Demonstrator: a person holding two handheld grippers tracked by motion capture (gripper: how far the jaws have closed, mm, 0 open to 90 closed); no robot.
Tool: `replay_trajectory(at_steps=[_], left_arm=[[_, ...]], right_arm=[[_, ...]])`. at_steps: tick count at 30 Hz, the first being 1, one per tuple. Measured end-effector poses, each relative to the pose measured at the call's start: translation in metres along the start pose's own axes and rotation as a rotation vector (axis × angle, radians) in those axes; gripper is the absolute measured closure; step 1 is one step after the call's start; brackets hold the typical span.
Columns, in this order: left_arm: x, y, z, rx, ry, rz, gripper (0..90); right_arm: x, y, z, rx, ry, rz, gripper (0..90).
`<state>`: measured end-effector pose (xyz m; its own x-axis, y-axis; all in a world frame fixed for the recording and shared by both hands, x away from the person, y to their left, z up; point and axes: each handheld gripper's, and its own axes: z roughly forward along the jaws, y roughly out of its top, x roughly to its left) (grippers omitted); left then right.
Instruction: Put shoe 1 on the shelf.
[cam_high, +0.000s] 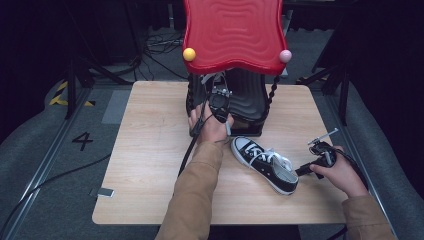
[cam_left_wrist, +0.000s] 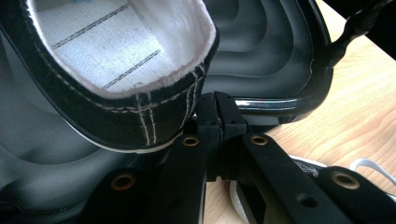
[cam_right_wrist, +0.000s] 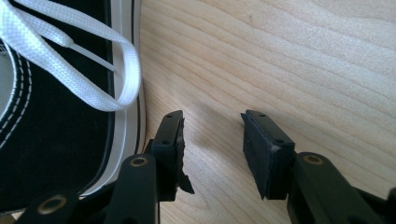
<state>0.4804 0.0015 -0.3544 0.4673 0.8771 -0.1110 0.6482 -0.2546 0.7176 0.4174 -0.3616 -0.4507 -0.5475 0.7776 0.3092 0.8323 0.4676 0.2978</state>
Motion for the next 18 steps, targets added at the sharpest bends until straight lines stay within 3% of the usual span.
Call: replay_trajectory(at_steps=[4, 6, 8, 9, 10, 11, 12, 16, 18], left_arm=[[0.003, 0.001, 0.001, 0.007, 0.009, -0.026, 90.0], [0.005, 0.003, 0.004, 0.011, 0.046, -0.016, 90.0], [0.011, 0.006, 0.006, 0.006, 0.082, -0.037, 90.0], [0.015, 0.007, 0.006, 0.005, 0.067, -0.068, 90.0], [0.015, 0.007, 0.006, 0.005, 0.067, -0.068, 90.0], [0.017, 0.007, 0.005, 0.005, 0.031, -0.073, 90.0], [0.015, 0.007, 0.003, -0.015, 0.009, -0.043, 90.0], [0.011, 0.009, 0.0, -0.014, -0.001, -0.029, 89.7], [0.007, 0.007, -0.003, -0.009, -0.03, -0.025, 86.8]], right_arm=[[-0.002, -0.001, 0.0, -0.003, 0.0, 0.005, 58.5], [-0.001, 0.0, 0.001, -0.001, -0.001, 0.003, 58.5], [0.001, 0.0, 0.001, 0.002, -0.002, 0.0, 58.5], [0.001, 0.001, 0.001, 0.003, -0.001, 0.002, 58.5], [0.001, 0.001, 0.001, 0.002, -0.001, 0.001, 58.5], [0.001, 0.001, 0.001, 0.002, -0.001, 0.001, 58.5], [0.0, 0.001, 0.001, -0.001, -0.002, 0.006, 58.9], [-0.001, 0.001, 0.001, -0.002, 0.0, 0.009, 59.0], [0.0, 0.001, 0.001, 0.002, -0.005, 0.004, 58.7]])
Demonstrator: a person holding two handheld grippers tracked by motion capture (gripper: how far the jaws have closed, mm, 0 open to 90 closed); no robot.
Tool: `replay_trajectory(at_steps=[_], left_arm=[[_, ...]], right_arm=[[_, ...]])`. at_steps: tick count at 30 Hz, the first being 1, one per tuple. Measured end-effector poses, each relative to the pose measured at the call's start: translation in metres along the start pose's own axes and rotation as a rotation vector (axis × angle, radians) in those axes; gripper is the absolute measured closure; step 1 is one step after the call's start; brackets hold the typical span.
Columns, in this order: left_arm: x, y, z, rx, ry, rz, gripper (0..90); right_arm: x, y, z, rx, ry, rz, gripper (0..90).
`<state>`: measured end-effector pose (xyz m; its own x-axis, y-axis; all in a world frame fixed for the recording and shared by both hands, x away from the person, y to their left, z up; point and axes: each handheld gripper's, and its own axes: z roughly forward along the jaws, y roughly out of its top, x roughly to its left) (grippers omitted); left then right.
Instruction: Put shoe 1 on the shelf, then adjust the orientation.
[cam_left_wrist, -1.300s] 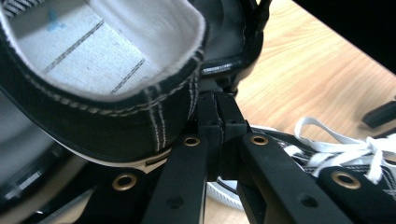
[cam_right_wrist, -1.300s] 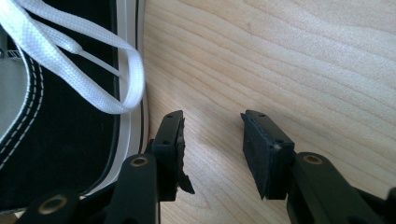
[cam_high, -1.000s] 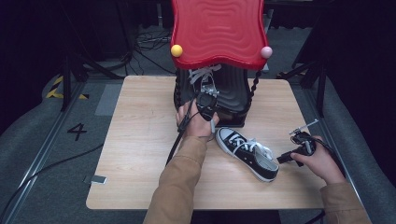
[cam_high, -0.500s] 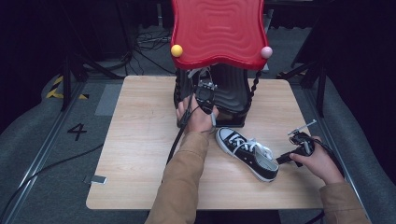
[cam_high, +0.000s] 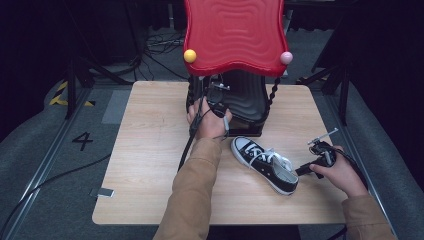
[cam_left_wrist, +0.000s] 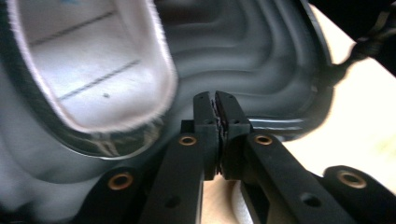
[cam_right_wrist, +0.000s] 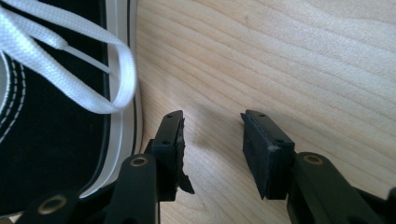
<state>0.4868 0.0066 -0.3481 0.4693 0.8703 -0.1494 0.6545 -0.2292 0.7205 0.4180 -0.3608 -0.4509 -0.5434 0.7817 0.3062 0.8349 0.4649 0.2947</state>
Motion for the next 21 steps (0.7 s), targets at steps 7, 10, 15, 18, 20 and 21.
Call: replay_trajectory(at_steps=[7, 10, 15, 18, 20, 21], left_arm=[[-0.006, -0.005, -0.011, 0.026, -0.011, 0.047, 79.6], [-0.011, -0.009, -0.02, 0.053, -0.021, 0.068, 75.9], [-0.013, -0.018, -0.036, 0.08, -0.041, 0.091, 67.9], [-0.012, -0.025, -0.045, 0.095, -0.051, 0.101, 63.2], [-0.01, -0.032, -0.051, 0.113, -0.072, 0.104, 61.3], [-0.009, -0.035, -0.055, 0.124, -0.081, 0.105, 61.3]], right_arm=[[0.001, 0.001, -0.002, -0.009, -0.003, -0.006, 58.7], [0.001, 0.0, -0.003, -0.016, -0.01, -0.007, 58.7], [0.0, 0.0, -0.008, -0.034, -0.026, -0.011, 58.5], [0.0, 0.0, -0.009, -0.038, -0.029, -0.01, 58.5], [0.0, -0.001, -0.009, -0.039, -0.038, -0.021, 58.7], [0.001, -0.001, -0.01, -0.04, -0.041, -0.02, 59.0]])
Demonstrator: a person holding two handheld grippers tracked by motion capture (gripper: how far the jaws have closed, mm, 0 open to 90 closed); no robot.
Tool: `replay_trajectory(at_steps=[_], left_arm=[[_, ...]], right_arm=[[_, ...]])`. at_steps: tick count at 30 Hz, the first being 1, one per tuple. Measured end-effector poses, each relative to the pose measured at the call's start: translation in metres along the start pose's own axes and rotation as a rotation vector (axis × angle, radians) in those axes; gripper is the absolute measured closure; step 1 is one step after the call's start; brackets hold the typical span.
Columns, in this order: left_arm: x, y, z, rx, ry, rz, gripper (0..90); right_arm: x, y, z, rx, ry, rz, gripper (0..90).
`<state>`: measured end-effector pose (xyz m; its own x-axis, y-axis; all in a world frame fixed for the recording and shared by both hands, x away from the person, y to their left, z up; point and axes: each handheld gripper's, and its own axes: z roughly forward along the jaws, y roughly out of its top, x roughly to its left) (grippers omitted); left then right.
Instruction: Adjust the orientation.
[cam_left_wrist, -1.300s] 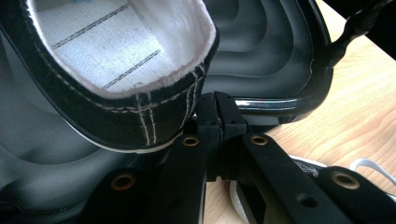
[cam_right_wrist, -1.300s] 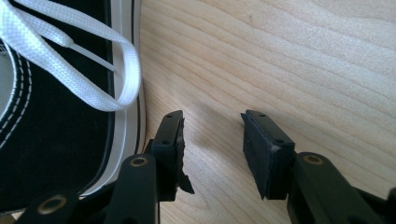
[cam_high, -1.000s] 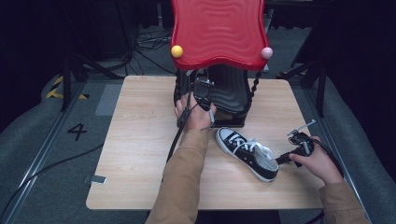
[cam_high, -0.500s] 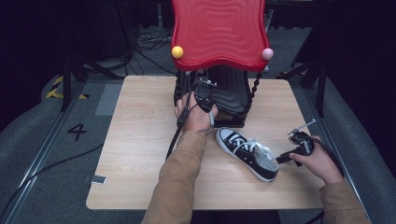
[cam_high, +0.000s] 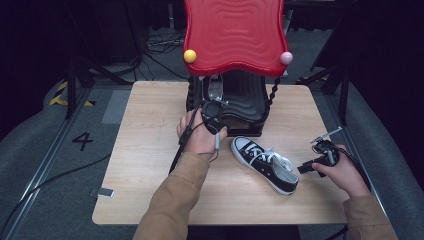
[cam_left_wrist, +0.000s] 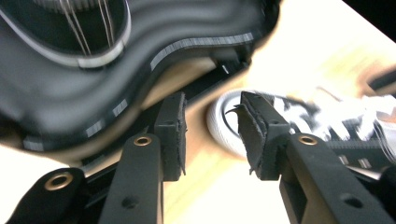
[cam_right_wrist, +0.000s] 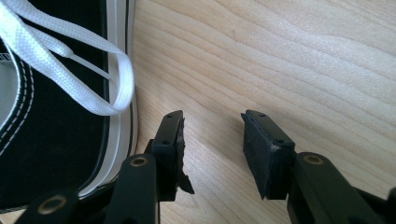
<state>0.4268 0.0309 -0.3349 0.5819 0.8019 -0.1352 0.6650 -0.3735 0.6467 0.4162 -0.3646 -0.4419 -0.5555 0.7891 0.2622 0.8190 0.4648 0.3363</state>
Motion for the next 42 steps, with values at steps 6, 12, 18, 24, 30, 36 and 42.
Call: replay_trajectory(at_steps=[6, 12, 18, 24, 30, 36, 42], left_arm=[[0.009, -0.027, -0.015, 0.054, -0.058, 0.02, 57.7], [0.021, -0.057, -0.021, 0.088, -0.133, 0.037, 56.6], [0.036, -0.079, -0.022, 0.124, -0.203, 0.058, 56.6], [0.047, -0.086, -0.021, 0.144, -0.184, 0.043, 56.1], [0.052, -0.091, -0.021, 0.178, -0.187, 0.023, 55.5], [0.055, -0.097, -0.027, 0.18, -0.164, -0.011, 54.5], [0.058, -0.105, -0.033, 0.17, -0.157, -0.049, 50.6]], right_arm=[[0.002, -0.001, -0.009, -0.022, -0.023, -0.002, 58.9], [0.008, -0.002, -0.018, -0.038, -0.073, -0.011, 56.5], [0.022, -0.003, -0.026, -0.054, -0.085, 0.009, 57.2], [0.041, -0.002, -0.043, -0.105, -0.044, 0.042, 57.4], [0.06, -0.004, -0.049, -0.133, -0.026, -0.011, 57.8], [0.079, -0.002, -0.05, -0.184, 0.094, -0.082, 60.2], [0.103, 0.013, -0.031, -0.143, 0.15, -0.155, 62.1]])
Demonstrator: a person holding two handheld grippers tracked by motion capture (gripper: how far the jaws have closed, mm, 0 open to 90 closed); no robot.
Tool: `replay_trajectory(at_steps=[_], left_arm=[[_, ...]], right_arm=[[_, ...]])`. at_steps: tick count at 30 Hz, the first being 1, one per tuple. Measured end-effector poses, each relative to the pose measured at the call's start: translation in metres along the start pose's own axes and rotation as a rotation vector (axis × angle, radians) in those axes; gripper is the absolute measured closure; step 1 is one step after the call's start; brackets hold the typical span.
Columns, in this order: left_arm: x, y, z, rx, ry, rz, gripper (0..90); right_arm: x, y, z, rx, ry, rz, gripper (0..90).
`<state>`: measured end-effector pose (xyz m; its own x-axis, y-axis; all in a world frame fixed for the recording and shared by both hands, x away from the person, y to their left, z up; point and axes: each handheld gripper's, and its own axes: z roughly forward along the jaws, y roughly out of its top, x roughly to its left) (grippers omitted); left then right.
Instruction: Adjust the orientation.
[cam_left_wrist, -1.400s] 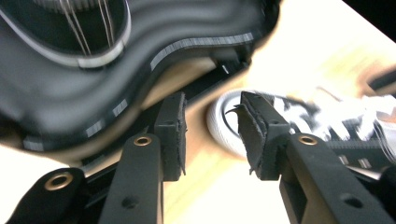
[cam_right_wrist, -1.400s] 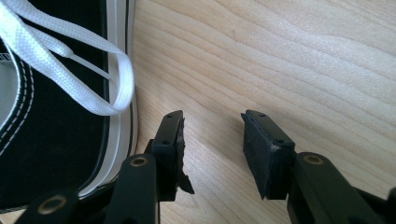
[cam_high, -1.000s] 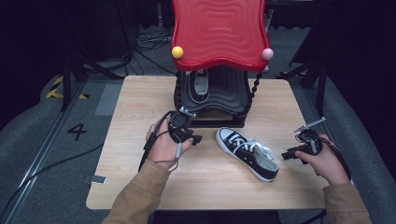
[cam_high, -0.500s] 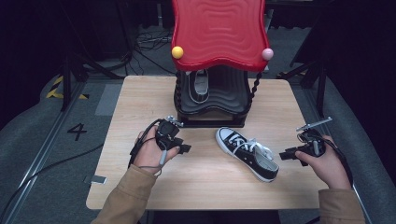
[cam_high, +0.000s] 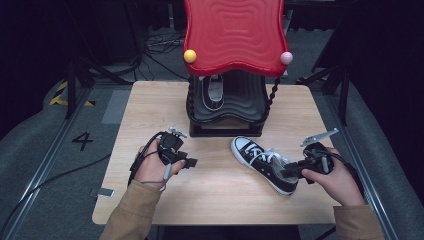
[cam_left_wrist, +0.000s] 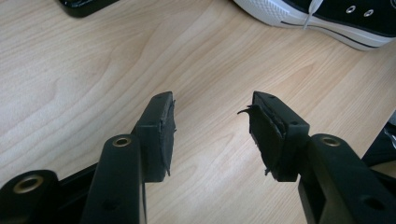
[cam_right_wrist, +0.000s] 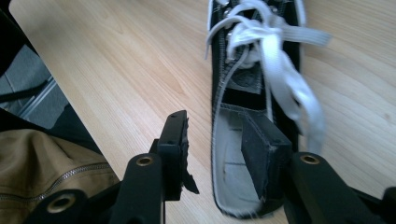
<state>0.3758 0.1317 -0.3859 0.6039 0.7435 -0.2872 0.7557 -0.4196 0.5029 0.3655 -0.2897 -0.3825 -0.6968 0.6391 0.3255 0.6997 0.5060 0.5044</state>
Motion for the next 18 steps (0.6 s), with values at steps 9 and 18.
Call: replay_trajectory(at_steps=[9, 18], left_arm=[[0.006, -0.011, 0.0, 0.012, 0.017, -0.02, 45.0], [0.013, -0.021, -0.003, 0.003, 0.043, -0.045, 41.3]], right_arm=[[0.0, 0.007, 0.04, 0.137, -0.039, 0.055, 70.5], [0.005, 0.015, 0.067, 0.238, -0.092, 0.014, 73.8]])
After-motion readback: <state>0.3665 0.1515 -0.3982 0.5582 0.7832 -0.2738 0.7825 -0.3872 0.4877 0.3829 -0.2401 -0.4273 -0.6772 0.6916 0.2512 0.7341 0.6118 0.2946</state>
